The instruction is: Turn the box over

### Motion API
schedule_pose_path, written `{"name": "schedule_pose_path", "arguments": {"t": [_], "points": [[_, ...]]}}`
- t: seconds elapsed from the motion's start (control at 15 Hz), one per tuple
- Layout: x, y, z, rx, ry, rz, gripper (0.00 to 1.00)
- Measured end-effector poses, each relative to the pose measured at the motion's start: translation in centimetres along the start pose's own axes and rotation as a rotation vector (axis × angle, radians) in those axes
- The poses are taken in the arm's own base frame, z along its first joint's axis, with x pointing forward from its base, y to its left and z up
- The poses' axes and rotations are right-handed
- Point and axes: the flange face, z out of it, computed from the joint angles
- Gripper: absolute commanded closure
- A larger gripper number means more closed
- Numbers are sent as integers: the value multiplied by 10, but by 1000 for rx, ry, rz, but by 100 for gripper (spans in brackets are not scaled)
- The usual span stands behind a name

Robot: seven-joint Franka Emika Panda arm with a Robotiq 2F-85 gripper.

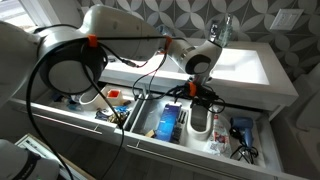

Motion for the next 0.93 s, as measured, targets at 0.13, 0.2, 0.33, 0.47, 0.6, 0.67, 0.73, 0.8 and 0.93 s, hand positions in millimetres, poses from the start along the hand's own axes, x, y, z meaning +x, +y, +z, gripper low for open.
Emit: {"name": "schedule_pose_path", "arguments": {"t": [0.13,0.2,0.33,0.47,0.6,0.67,0.73,0.8,0.93], "points": [[0,0,1,-59,16,21,0],[0,-2,2,-96,27,30,0],[1,-8,5,-184,44,45,0],[2,-20,10,-257,56,52,0],[2,-36,18,-294,56,45,0],[-1,-43,22,-299,51,38,0],[-7,-50,27,-297,47,35,0],[-16,-54,33,-292,45,39,0],[-40,-59,39,-285,49,56,0]]}}
